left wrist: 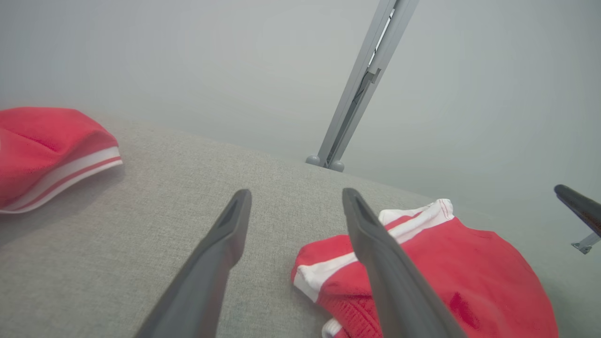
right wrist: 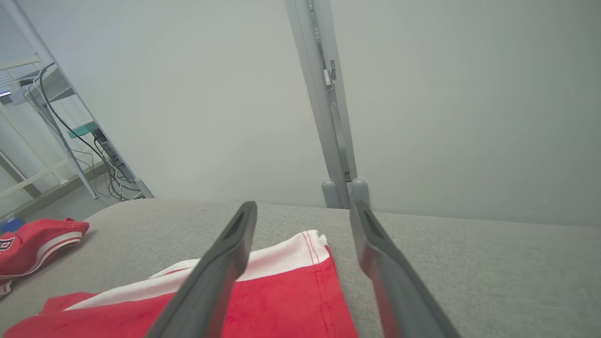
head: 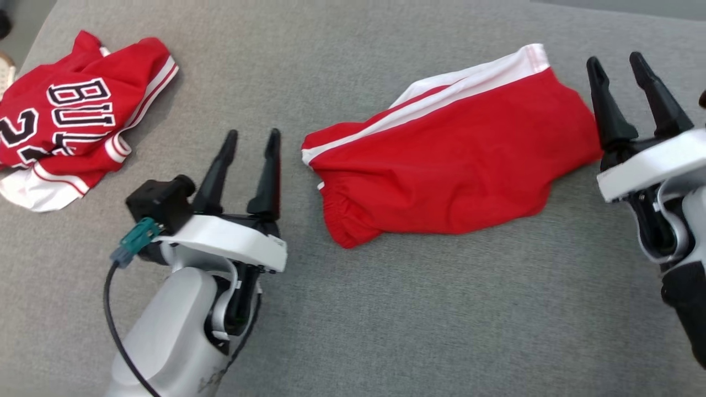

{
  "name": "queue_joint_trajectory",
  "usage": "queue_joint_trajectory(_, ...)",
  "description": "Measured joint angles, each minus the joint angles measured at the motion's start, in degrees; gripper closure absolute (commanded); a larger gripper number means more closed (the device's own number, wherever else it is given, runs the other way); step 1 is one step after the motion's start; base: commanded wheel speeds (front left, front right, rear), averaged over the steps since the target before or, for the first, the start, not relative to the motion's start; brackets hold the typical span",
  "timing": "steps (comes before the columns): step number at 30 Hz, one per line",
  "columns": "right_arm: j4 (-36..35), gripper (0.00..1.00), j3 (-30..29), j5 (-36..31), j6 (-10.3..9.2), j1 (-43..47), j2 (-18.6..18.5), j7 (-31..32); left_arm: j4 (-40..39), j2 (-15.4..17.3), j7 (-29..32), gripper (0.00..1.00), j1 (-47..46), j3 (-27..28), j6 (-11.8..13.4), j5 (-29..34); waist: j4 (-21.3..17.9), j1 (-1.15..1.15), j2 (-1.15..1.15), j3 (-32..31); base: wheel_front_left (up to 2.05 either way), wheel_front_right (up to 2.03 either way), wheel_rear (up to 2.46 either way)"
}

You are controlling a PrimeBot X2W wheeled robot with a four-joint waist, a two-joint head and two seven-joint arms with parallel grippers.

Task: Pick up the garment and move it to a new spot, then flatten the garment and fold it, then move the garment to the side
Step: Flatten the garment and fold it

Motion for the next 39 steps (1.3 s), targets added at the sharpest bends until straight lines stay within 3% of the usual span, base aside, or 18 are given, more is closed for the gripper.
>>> queue_joint_trajectory(4, -4.25, 0.0, -3.04, -4.63, 0.0, 5.52, 1.53, -1.86, -1.94, 1.52, -1.16, 0.0, 1.32, 2.16, 2.21, 2.65, -2.04, 0.0, 0.0, -1.92, 0.0, 0.0, 0.0)
queue_joint_trajectory(12, -12.82, 0.0, -10.22, -19.28, 0.01, 18.39, 6.64, -2.49, -2.8, 3.05, -1.51, 0.0, 4.27, 5.09, 3.74, 9.47, -5.58, 0.0, 0.0, -5.69, 0.0, 0.0, 0.0)
queue_joint_trajectory(16, -15.77, 0.0, -12.1, -23.15, 0.01, 24.35, 9.4, -2.53, -2.34, 4.1, -1.52, 0.0, 7.12, 4.42, 4.95, 12.93, -6.71, 0.0, 0.0, -7.56, 0.0, 0.0, 0.0)
queue_joint_trajectory(25, -19.71, 0.0, -15.8, -25.77, 0.01, 33.64, 11.93, -1.45, -3.82, 5.81, -1.64, 0.0, 13.15, 3.56, 7.34, 15.53, -7.66, 0.0, 0.0, -11.47, 0.0, 0.0, 0.0)
queue_joint_trajectory(39, -23.13, 0.0, -18.0, -27.19, 0.01, 35.49, 12.81, 1.48, -6.04, 6.46, -0.3, 0.0, 13.71, 2.61, 8.34, 15.93, -6.39, 0.0, 0.0, -11.6, 0.0, 0.0, 0.0)
